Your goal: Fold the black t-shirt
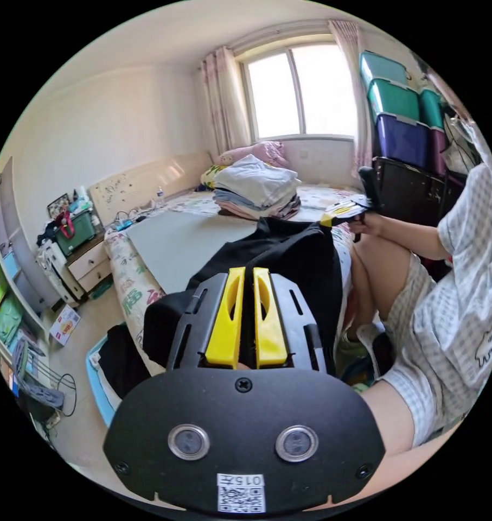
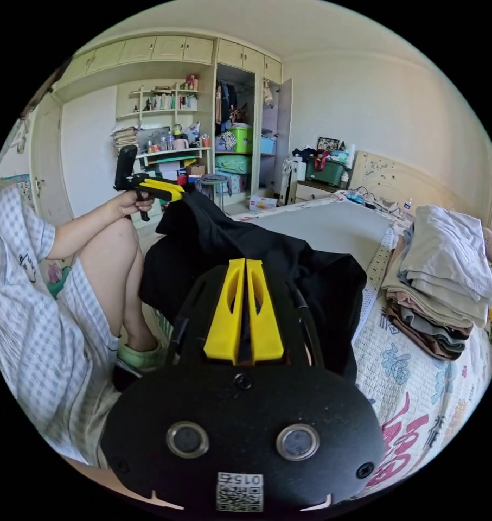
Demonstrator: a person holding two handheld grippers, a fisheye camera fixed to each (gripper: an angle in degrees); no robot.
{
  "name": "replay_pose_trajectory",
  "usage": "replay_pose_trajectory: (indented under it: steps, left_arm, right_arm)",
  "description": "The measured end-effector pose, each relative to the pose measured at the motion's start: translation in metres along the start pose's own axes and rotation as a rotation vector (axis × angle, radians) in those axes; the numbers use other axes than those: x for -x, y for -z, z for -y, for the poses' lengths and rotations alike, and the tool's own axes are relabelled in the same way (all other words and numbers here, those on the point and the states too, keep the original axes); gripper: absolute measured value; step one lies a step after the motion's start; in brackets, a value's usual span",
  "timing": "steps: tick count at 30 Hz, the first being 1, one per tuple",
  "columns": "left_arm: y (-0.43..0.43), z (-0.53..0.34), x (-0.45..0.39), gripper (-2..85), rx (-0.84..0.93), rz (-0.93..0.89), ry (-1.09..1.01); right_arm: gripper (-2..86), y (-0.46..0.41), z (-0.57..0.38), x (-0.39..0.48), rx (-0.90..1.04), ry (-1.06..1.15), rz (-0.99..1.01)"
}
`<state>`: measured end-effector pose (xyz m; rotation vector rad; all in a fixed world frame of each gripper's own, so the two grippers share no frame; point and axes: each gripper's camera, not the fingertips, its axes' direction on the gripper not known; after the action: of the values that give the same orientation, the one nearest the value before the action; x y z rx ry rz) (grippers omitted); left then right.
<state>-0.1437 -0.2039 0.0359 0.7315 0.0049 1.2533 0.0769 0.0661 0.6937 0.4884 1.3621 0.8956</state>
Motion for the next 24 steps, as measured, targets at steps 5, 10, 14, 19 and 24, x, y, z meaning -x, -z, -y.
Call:
replay_pose_trajectory:
  steps: [5,10,14,19,24]
  left_arm:
    - [-0.01,0.011,0.003,1.5,0.013,0.04,0.062]
    - [0.01,0.015,0.013,1.3,-0.103,0.005,0.138]
    - [0.029,0.038,0.021,1.2,-0.161,0.02,0.075]
    - [0.024,0.1,0.086,1.0,-0.213,0.078,0.074]
    - [-0.043,0.191,0.195,1.0,-0.309,0.325,0.204]
  right_arm:
    - [-0.5,0.018,-0.015,-0.021,-0.057,-0.12,-0.02]
    - [-0.5,0.061,-0.019,-0.032,-0.169,-0.176,-0.036]
    - [-0.5,0.089,0.009,-0.056,-0.218,-0.205,-0.086]
    - [-0.5,0.086,0.095,-0.136,-0.247,-0.163,-0.11]
    - [-0.6,0.007,0.251,-0.255,-0.258,-0.199,-0.383]
